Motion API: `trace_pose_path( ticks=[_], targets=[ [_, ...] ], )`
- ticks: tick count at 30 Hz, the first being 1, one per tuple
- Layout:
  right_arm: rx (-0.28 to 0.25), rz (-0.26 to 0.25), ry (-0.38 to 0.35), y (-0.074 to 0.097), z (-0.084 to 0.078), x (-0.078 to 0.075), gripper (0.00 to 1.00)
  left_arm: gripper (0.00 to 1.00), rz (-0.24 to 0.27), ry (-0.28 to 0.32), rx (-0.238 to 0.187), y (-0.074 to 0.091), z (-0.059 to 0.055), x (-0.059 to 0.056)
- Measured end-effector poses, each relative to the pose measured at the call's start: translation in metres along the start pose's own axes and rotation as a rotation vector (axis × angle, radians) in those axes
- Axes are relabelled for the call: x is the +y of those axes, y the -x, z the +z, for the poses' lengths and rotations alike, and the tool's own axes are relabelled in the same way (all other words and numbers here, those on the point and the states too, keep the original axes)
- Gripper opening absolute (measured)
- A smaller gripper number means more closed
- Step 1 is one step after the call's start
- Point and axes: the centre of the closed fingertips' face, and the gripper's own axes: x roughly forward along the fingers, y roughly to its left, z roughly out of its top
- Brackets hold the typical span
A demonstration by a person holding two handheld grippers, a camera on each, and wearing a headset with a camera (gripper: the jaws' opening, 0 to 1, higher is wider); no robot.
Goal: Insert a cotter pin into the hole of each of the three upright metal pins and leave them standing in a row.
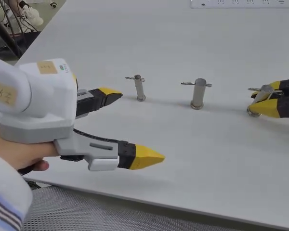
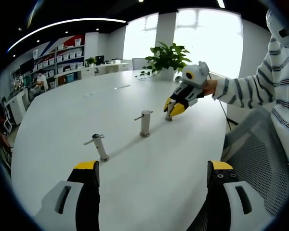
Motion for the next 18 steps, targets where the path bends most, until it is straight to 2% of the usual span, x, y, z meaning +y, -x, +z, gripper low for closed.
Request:
trace_pose_path(
  ticks=[5,6,9,13,16,18],
  targets=[
    [-0.004,-0.004,0.010,0.000,0.002,0.002,0.09,0.91,0.001,0.000,0.003,0.001,0.001,-0.001],
    [-0.007,-0.011,-0.017,0.000,0.003,0.002,0.10,0.91,0.001,0.002,0.002,0.002,0.001,-0.001],
    [-0.016,-0.034,-0.012,-0.001,0.003,-0.002,0.23,0.91,0.004,0.008,-0.006,0.003,0.003,-0.001],
    [-0.059,-0.062,-0.040,0.003,0.011,-0.005,0.39,0.91,0.006,0.014,-0.016,0.005,0.005,-0.002],
    [-0.083,-0.109,-0.049,0.011,0.022,-0.007,0.50,0.92,0.006,0.031,-0.033,0.006,0.007,-0.002],
    [-0.092,-0.144,-0.084,0.018,0.029,-0.006,0.52,0.93,0.003,0.052,-0.046,0.008,0.010,-0.003]
  ],
)
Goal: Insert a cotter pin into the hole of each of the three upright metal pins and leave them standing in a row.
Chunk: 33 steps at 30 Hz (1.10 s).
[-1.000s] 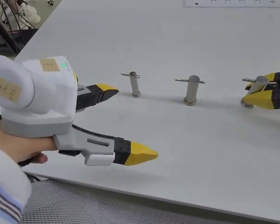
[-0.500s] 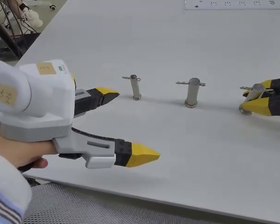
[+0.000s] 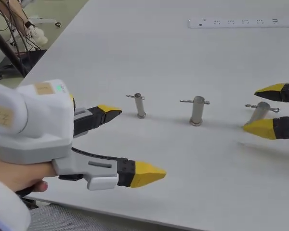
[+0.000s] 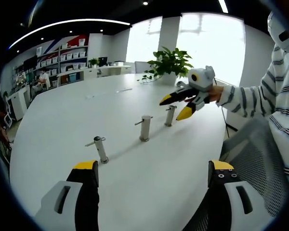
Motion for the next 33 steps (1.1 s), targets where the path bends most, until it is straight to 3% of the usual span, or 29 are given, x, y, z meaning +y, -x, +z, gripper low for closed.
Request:
trace_pose_path(
  ticks=[1,2,4,8,10,13,18,22,25,33],
  targets=[
    [-0.037,-0.042,0.015,0.004,0.010,-0.001,0.54,0.93,0.005,0.015,-0.033,0.001,0.006,0.000],
    [-0.056,-0.051,0.009,0.006,0.015,0.002,0.56,0.93,0.001,0.034,-0.085,0.002,0.015,-0.001],
    [-0.074,-0.044,-0.024,0.012,0.022,0.015,0.62,0.95,-0.010,0.058,-0.123,0.006,0.023,-0.003],
    [-0.110,-0.089,-0.073,0.023,0.033,0.026,0.70,0.99,-0.006,0.062,-0.145,0.011,0.032,-0.002],
    [-0.131,-0.116,-0.118,0.027,0.036,0.029,0.76,0.99,-0.010,0.071,-0.141,0.013,0.032,-0.002],
    [-0.173,-0.145,-0.189,0.034,0.040,0.040,0.77,0.99,-0.018,0.069,-0.138,0.015,0.030,-0.003],
    [-0.157,-0.191,-0.226,0.039,0.036,0.057,0.82,0.99,-0.048,0.088,-0.131,0.015,0.026,-0.006],
    [-0.140,-0.278,-0.313,0.048,0.029,0.059,0.88,0.99,-0.068,0.098,-0.120,0.016,0.021,-0.006],
    [-0.126,-0.304,-0.324,0.054,0.026,0.064,0.92,0.99,-0.077,0.104,-0.118,0.018,0.020,-0.005],
    [-0.018,-0.480,-0.387,0.072,0.004,0.067,0.98,0.99,-0.061,0.164,-0.121,0.027,0.014,0.011]
  ],
)
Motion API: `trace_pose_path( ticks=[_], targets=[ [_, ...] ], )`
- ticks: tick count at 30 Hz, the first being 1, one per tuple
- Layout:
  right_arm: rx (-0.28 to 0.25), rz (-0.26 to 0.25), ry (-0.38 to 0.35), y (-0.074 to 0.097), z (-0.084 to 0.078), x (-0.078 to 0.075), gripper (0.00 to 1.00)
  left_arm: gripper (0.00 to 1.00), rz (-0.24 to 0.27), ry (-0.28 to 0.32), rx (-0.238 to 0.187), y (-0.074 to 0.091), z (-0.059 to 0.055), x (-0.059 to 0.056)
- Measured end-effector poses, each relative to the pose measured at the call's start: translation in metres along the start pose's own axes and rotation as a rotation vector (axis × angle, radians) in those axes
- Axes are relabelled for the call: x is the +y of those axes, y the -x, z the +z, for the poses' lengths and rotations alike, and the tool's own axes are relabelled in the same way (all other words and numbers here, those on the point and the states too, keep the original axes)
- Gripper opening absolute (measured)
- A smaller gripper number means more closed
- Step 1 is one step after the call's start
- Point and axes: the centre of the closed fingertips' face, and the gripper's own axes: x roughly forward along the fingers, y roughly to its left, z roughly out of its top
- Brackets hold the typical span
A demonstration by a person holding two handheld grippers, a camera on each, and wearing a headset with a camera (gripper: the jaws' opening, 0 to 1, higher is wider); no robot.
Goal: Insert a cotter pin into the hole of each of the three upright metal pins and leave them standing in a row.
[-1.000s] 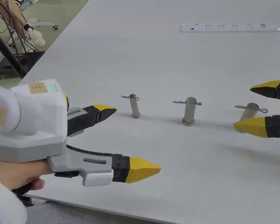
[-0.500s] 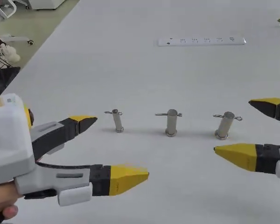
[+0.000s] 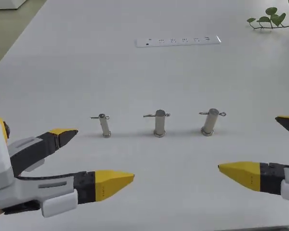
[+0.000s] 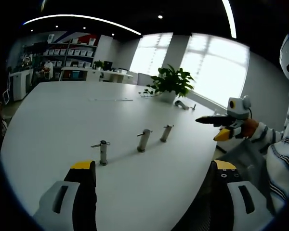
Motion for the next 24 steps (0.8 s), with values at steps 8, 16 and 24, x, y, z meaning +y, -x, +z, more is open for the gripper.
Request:
trace_pose_path(
  ticks=[8,16,24],
  targets=[
    [0.050,-0.064,-0.015,0.011,0.001,0.000,0.98,0.99,0.023,0.028,0.035,0.014,-0.006,0.012],
    [0.147,-0.107,0.020,0.020,-0.003,0.006,0.98,0.97,0.029,0.051,0.071,0.022,-0.009,0.007],
    [0.218,-0.113,0.030,0.025,-0.011,0.008,0.98,0.96,0.055,0.041,0.084,0.028,-0.009,0.004]
  ],
)
